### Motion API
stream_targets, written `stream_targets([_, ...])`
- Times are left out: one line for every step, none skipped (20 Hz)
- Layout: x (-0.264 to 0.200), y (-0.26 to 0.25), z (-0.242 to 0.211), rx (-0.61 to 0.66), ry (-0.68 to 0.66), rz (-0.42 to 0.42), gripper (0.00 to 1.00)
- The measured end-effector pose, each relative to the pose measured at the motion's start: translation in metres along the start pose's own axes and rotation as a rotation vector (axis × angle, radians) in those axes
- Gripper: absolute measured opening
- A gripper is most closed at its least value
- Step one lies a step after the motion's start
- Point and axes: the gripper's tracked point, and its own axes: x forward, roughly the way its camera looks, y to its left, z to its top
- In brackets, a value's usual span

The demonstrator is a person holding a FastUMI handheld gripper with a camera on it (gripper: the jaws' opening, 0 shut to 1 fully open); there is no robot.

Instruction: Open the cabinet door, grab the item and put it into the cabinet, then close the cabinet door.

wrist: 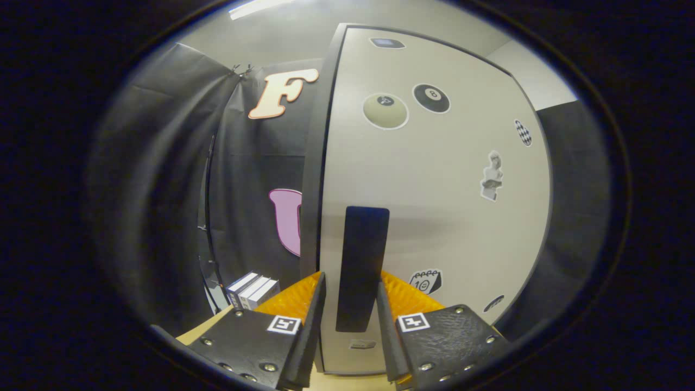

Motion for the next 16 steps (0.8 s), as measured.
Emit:
stream_targets([0.0, 0.0, -0.001, -0.001, -0.001, 0.0, 0.52])
stream_targets([0.001, 0.0, -0.002, 0.001, 0.004, 0.002, 0.52])
stream_targets([0.002, 0.0, -0.003, 0.004, 0.01, 0.003, 0.52])
stream_targets([0.002, 0.0, -0.004, 0.008, 0.019, 0.007, 0.52])
stream_targets([0.001, -0.001, -0.005, 0.012, 0.022, 0.007, 0.52])
stream_targets([0.006, -0.008, -0.004, 0.044, 0.017, -0.026, 0.41])
stream_targets([0.011, -0.008, -0.006, 0.072, 0.029, -0.018, 0.3])
stream_targets([0.007, -0.007, -0.006, 0.077, 0.04, -0.016, 0.29])
stream_targets([0.003, -0.008, -0.006, 0.075, 0.039, -0.019, 0.3])
stream_targets([0.002, -0.007, -0.006, 0.075, 0.037, -0.028, 0.25])
stream_targets([0.004, -0.007, -0.005, 0.055, 0.031, -0.032, 0.21])
stream_targets([0.003, -0.009, -0.006, 0.075, 0.028, -0.044, 0.16])
stream_targets([0.002, -0.009, -0.007, 0.09, 0.043, -0.046, 0.1])
stream_targets([0.002, -0.009, -0.007, 0.095, 0.045, -0.044, 0.1])
stream_targets([0.001, -0.009, -0.007, 0.094, 0.051, -0.041, 0.1])
stream_targets([-0.002, -0.009, -0.007, 0.086, 0.049, -0.037, 0.1])
